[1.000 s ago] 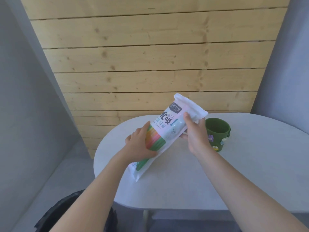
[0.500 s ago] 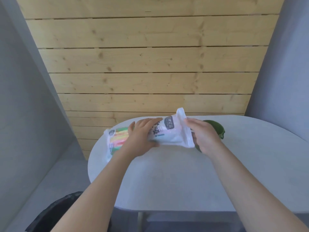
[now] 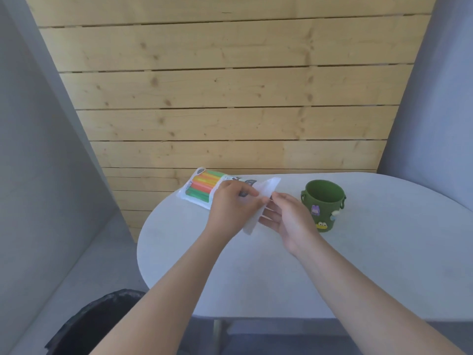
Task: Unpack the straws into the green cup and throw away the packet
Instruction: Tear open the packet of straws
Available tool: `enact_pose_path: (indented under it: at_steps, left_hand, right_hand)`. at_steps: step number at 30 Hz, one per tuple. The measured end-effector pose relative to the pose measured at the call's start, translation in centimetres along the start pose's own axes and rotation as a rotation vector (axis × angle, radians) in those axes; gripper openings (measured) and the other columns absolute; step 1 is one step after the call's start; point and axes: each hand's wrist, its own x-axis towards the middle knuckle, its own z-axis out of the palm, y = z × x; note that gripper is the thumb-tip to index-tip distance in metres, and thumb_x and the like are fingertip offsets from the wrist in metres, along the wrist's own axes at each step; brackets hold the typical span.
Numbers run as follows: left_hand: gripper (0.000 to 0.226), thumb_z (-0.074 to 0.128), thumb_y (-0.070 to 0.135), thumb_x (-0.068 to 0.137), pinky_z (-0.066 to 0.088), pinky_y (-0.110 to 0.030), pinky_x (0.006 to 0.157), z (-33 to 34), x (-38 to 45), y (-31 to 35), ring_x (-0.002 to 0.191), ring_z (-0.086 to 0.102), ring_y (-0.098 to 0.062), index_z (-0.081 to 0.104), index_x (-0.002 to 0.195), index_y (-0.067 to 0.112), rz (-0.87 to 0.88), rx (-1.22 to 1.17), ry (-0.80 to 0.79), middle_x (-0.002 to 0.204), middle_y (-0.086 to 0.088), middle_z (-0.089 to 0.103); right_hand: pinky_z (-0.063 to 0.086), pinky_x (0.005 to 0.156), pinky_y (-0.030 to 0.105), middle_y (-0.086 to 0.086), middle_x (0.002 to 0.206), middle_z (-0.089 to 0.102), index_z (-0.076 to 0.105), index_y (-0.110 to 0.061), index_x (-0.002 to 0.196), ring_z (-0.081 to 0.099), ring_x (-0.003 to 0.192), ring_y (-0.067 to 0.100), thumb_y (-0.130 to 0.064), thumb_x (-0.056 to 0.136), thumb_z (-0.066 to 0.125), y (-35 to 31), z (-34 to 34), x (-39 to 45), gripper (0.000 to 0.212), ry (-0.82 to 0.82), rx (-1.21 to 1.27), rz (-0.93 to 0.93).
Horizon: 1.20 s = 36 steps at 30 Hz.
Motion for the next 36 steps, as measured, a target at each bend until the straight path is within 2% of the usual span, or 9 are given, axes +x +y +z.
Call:
enact_pose_path:
  at_steps: [5,10,16,19,21,25,30,33,36]
  left_hand:
    - [0.018,0.078,0.028,0.074,0.035,0.000,0.053,-0.2,-0.6,0.3,0.069,0.051,0.010,0.063,0.080,0.020,-0.020,0.087,0.019,0.087,0.009,0.057]
    - [0.011,0.076,0.024,0.078,0.034,-0.003,0.046,-0.6,-0.7,0.8,0.050,0.049,0.007,0.067,0.077,0.017,-0.046,0.085,-0.026,0.068,0.013,0.057]
    - [0.010,0.073,0.019,0.081,0.038,-0.002,0.055,-1.1,-0.5,0.5,0.069,0.055,-0.003,0.073,0.078,0.009,-0.096,-0.025,-0.046,0.069,0.024,0.053]
    - [0.016,0.068,0.020,0.085,0.038,-0.003,0.053,-1.1,-0.5,0.5,0.063,0.052,0.000,0.067,0.069,0.017,-0.090,0.006,-0.047,0.066,0.024,0.053]
    - [0.018,0.065,0.020,0.087,0.037,-0.004,0.052,-0.9,-0.5,0.5,0.061,0.052,0.000,0.065,0.070,0.016,-0.059,0.080,-0.029,0.070,0.018,0.057]
    - [0.017,0.059,0.012,0.088,0.035,-0.009,0.051,-0.4,-0.6,0.3,0.068,0.055,-0.019,0.064,0.076,0.001,0.025,0.160,0.029,0.083,0.003,0.057]
    - [0.016,0.055,0.008,0.090,0.036,-0.011,0.055,-0.2,-0.7,0.5,0.066,0.050,-0.012,0.055,0.075,0.012,0.103,0.220,0.061,0.098,-0.005,0.064]
    - [0.015,0.052,0.009,0.091,0.037,-0.011,0.052,-0.7,-0.3,0.9,0.072,0.056,-0.018,0.056,0.077,0.014,0.061,0.153,0.143,0.091,-0.002,0.062]
    - [0.013,0.052,0.018,0.092,0.040,-0.011,0.049,-1.9,0.4,0.8,0.071,0.060,-0.012,0.060,0.082,0.017,-0.074,0.039,0.197,0.086,0.003,0.063]
  right_hand:
    - [0.057,0.078,0.038,0.018,0.089,0.065,0.062,-0.002,0.091,0.066,0.082,0.029,-0.008,0.095,0.049,0.4,0.1,-0.3,0.015,-0.032,0.016,-0.011]
    - [0.058,0.080,0.039,0.011,0.074,0.067,0.065,-0.005,0.078,0.068,0.076,0.027,-0.009,0.093,0.055,0.3,0.2,-0.4,0.018,-0.030,0.005,-0.061]
    - [0.059,0.070,0.030,0.017,0.090,0.073,0.068,-0.001,0.091,0.072,0.081,0.026,-0.009,0.090,0.059,0.4,0.2,-0.4,0.012,-0.035,0.040,-0.060]
    - [0.059,0.067,0.026,0.017,0.095,0.073,0.070,0.000,0.096,0.072,0.082,0.022,-0.008,0.087,0.063,0.4,0.2,-0.5,0.013,-0.044,0.044,-0.071]
    - [0.059,0.066,0.025,0.015,0.092,0.074,0.071,-0.001,0.093,0.072,0.080,0.021,-0.006,0.084,0.066,0.5,0.3,-0.6,0.011,-0.025,0.039,-0.092]
    - [0.058,0.063,0.021,0.013,0.079,0.074,0.072,-0.003,0.077,0.072,0.073,0.022,-0.006,0.083,0.067,0.6,0.5,-0.7,0.009,0.043,-0.048,-0.165]
    - [0.054,0.063,0.017,0.011,0.077,0.073,0.070,-0.001,0.077,0.073,0.072,0.020,-0.008,0.084,0.065,0.5,0.7,-0.4,0.011,0.072,-0.218,-0.220]
    - [0.055,0.065,0.019,0.005,0.073,0.072,0.067,-0.004,0.077,0.072,0.064,0.013,-0.007,0.084,0.062,0.6,0.7,-0.3,0.010,0.092,-0.276,-0.249]
    - [0.054,0.059,0.014,0.006,0.077,0.073,0.066,-0.007,0.077,0.072,0.064,0.012,-0.008,0.085,0.061,0.8,0.7,-0.4,0.010,0.045,-0.325,-0.256]
